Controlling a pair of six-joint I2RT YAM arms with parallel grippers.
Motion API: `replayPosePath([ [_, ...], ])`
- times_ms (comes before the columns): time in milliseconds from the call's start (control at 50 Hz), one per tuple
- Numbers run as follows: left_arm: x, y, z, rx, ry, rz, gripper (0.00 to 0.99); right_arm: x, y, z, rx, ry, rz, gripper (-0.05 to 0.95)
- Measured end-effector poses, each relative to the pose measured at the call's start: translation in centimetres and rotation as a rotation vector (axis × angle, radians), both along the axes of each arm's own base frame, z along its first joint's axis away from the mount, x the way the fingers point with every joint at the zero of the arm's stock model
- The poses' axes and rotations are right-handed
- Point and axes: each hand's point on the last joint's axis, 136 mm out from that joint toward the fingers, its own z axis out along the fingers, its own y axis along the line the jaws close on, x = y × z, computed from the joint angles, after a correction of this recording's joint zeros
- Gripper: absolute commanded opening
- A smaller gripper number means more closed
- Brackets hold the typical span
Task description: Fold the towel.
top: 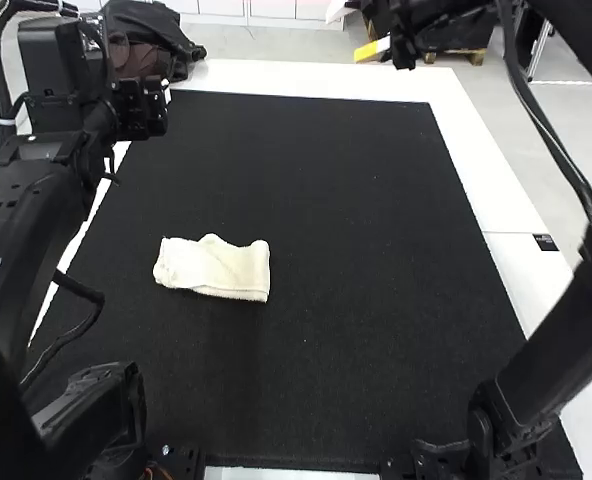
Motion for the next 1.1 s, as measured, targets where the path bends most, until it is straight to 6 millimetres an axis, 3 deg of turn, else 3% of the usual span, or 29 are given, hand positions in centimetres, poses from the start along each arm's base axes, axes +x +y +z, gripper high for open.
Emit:
replayPosePath([
  [520, -2.9, -1.9, 2.1, -0.02, -0.06, -0.035, 0.964, -3.0, -3.6, 5.0, 0.191, -0.217, -0.11, 0.92],
  [740, -4.1, -2.2, 2.4, -0.021, -0.087, -0.035, 0.961, -6.5, -4.2, 7.1, 0.374, -0.153, -0.09, 0.92],
  [1100, -5.8, -2.7, 4.2, -0.039, -0.158, -0.044, 0.961, -10.4, -5.5, 7.6, 0.446, -0.087, -0.086, 0.92],
])
